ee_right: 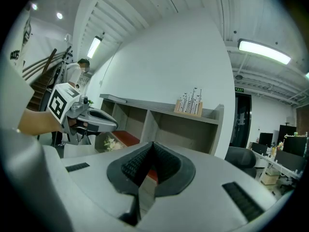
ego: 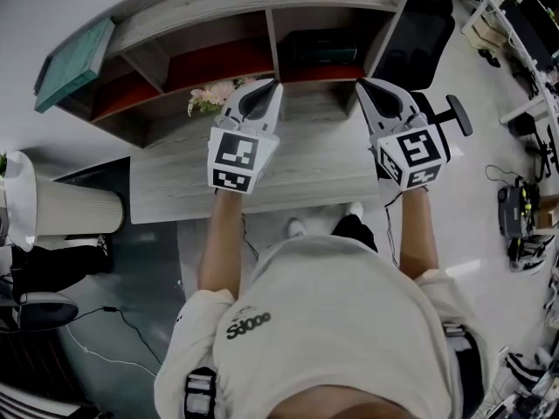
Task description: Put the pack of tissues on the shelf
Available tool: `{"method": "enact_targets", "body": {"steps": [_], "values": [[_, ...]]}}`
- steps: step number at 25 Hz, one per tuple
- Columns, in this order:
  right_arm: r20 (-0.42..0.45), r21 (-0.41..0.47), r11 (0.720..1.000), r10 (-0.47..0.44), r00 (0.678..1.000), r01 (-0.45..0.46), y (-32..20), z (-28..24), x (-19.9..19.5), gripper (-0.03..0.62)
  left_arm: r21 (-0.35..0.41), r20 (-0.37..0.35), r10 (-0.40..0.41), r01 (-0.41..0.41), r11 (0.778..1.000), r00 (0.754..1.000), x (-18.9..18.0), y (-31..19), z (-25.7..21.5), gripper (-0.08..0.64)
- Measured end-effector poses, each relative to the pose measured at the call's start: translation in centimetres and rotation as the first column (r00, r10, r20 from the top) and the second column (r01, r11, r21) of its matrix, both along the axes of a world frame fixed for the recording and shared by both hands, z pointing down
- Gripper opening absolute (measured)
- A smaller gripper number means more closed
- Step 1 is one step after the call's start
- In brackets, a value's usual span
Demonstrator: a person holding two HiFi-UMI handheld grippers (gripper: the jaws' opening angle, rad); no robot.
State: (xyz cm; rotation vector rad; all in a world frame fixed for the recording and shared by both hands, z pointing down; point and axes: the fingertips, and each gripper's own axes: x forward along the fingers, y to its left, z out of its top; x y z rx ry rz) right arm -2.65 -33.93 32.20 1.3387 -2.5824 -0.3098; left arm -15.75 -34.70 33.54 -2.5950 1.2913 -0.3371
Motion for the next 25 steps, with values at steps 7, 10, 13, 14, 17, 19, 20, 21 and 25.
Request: {"method": "enact_targets", "body": {"steps": [7,10,13,14,17,19,20,21,25], "values": [[-0.022,-0.017,1.000,0.017,1.000,-0.018,-0.6,0.4,-0.1,0.005,-0.002,0.026,0.020,-0.020,1.000,0.999,0.7,-0.7,0.2,0.018],[-0.025,-0.013,1.000,0.019,1.000,-0.019,-0.9,0.3,-0.2,0.005,-0.006,0.023,0.022,-0.021,1.000,1.000,0.8,-1.0,0.1,0.018],[-0.011,-0.020,0.999,0.027,1.000,-0.028,-1.2,0.2,0.0,0.005,-0.012,0.028,0.033,-0.033,0.999,0.999,1.1,-1.1,0.2,0.018],[-0.005,-0.023,0.999,0.030,1.000,-0.030,-1.2,0.3,0.0,0.005,-0.013,0.031,0.037,-0.037,0.999,0.999,1.2,-1.1,0.3,0.018],[-0.003,-0.026,0.999,0.030,1.000,-0.031,-1.4,0.4,-0.2,0.005,-0.014,0.042,0.042,-0.041,0.999,0.998,1.3,-1.2,0.6,0.018],[-0.005,-0.025,0.999,0.029,1.000,-0.029,-1.5,0.5,-0.3,0.005,-0.013,0.044,0.041,-0.040,0.999,0.998,1.2,-1.3,0.6,0.018],[-0.005,-0.026,0.999,0.029,1.000,-0.030,-1.6,0.5,-0.3,0.005,-0.013,0.045,0.039,-0.039,0.999,0.998,1.1,-1.4,0.6,0.018],[-0.004,-0.028,0.999,0.032,0.999,-0.032,-1.6,0.6,-0.2,0.005,-0.012,0.045,0.038,-0.037,0.999,0.998,1.1,-1.5,0.7,0.018],[0.008,-0.038,0.998,0.044,0.999,-0.044,-1.9,0.9,0.0,0.005,-0.019,0.046,0.036,-0.035,0.999,0.998,0.9,-1.8,1.1,0.020]]}}
